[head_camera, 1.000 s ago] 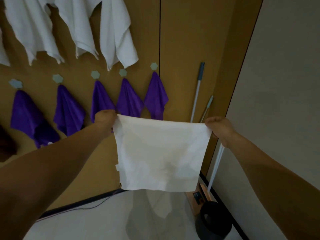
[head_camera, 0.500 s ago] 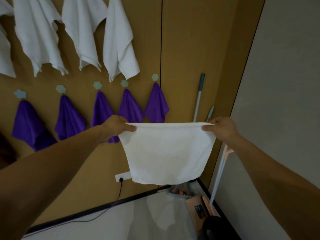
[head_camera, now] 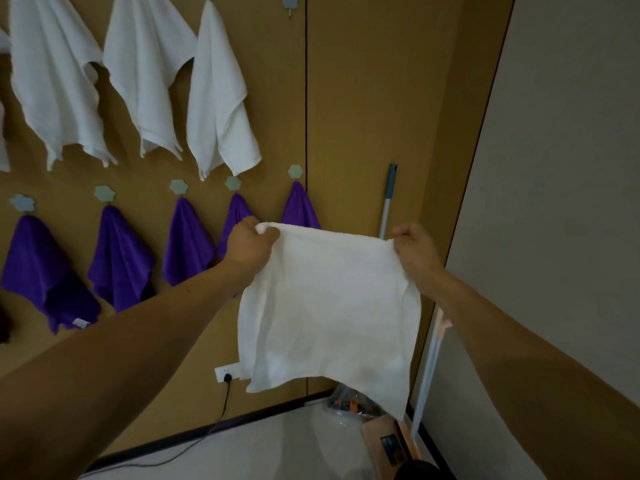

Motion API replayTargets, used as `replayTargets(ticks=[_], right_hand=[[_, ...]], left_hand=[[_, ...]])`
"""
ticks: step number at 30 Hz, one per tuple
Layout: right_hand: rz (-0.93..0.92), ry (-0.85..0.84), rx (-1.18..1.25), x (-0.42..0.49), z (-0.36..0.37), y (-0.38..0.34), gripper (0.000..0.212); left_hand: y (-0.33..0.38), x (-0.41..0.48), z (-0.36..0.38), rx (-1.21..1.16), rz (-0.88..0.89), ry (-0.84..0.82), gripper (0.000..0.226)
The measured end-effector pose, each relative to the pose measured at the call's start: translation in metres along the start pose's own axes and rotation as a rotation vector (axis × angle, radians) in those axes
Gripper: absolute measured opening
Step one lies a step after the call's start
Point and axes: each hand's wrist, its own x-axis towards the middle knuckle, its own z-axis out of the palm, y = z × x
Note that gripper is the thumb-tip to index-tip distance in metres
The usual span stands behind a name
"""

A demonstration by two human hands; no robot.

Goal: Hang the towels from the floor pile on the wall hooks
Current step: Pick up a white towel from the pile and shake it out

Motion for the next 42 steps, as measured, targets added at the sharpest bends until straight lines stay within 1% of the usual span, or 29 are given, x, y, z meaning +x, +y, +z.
replayTargets(ticks=[1,3,4,5,7,9,11,13,14,15,16,17,18,20,23,27,31,32,35,38,40,42], right_hand=[[0.020,-0.089,0.005,0.002,-0.002,-0.001,0.008],[0.041,-0.275,-0.001,0.006,-0.005,-0.003,0.034],[0.038,-0.338,-0.016,0.010,-0.004,-0.004,0.046],[0.024,-0.369,-0.028,0.013,0.000,-0.006,0.052],[0.003,-0.342,-0.023,0.025,0.011,-0.006,0.052],[-0.051,-0.273,0.006,0.042,0.024,-0.009,0.049],[-0.124,-0.235,0.005,0.059,0.038,-0.016,0.045],[-0.169,-0.203,-0.030,0.078,0.052,-0.027,0.042],[-0.192,-0.191,-0.060,0.090,0.059,-0.032,0.041],[-0.219,-0.182,-0.101,0.101,0.065,-0.037,0.039],[-0.248,-0.172,-0.135,0.112,0.071,-0.042,0.039],[-0.270,-0.159,-0.155,0.124,0.077,-0.048,0.039],[-0.286,-0.143,-0.156,0.136,0.083,-0.052,0.039],[-0.309,-0.103,-0.122,0.159,0.094,-0.063,0.038],[-0.326,-0.048,-0.039,0.196,0.112,-0.081,0.036],[-0.386,0.072,-0.024,0.254,0.135,-0.115,0.029],[-0.469,0.184,0.046,0.320,0.152,-0.158,0.027],[-0.495,0.205,0.067,0.337,0.155,-0.170,0.027],[-0.561,0.228,0.109,0.387,0.162,-0.208,0.023],[-0.638,0.241,0.092,0.436,0.164,-0.250,0.020],[-0.684,0.282,0.064,0.466,0.161,-0.277,0.016],[-0.707,0.315,0.046,0.492,0.158,-0.300,0.015]], left_hand=[[0.001,0.000,0.004,-0.041,0.001,0.007,0.024],[0.001,0.004,0.011,-0.110,-0.014,0.014,0.015],[0.001,0.007,0.014,-0.134,-0.027,0.019,0.011],[0.001,0.011,0.017,-0.152,-0.037,0.027,0.012],[0.003,0.023,0.022,-0.178,-0.058,0.051,0.012],[0.005,0.039,0.027,-0.226,-0.074,0.003,0.011],[0.008,0.056,0.029,-0.215,-0.062,-0.153,0.023],[0.007,0.077,0.026,-0.122,-0.026,-0.354,0.040],[0.007,0.090,0.024,-0.072,0.006,-0.429,0.043],[0.008,0.104,0.023,-0.046,0.042,-0.469,0.040],[0.009,0.119,0.021,-0.049,0.063,-0.472,0.029],[0.012,0.134,0.020,-0.081,0.072,-0.449,0.019],[0.015,0.148,0.018,-0.122,0.074,-0.407,0.015],[0.023,0.177,0.017,-0.173,0.086,-0.320,0.017],[0.040,0.219,0.015,-0.226,0.144,-0.268,0.019],[0.070,0.280,0.022,-0.197,0.197,-0.110,0.022],[0.104,0.344,0.029,-0.192,0.294,0.023,0.042],[0.114,0.360,0.030,-0.177,0.332,0.050,0.041],[0.149,0.407,0.032,-0.096,0.438,0.139,0.028],[0.186,0.453,0.032,-0.031,0.505,0.242,0.026],[0.209,0.482,0.031,0.017,0.563,0.327,0.021],[0.229,0.508,0.029,0.012,0.608,0.403,0.020]])
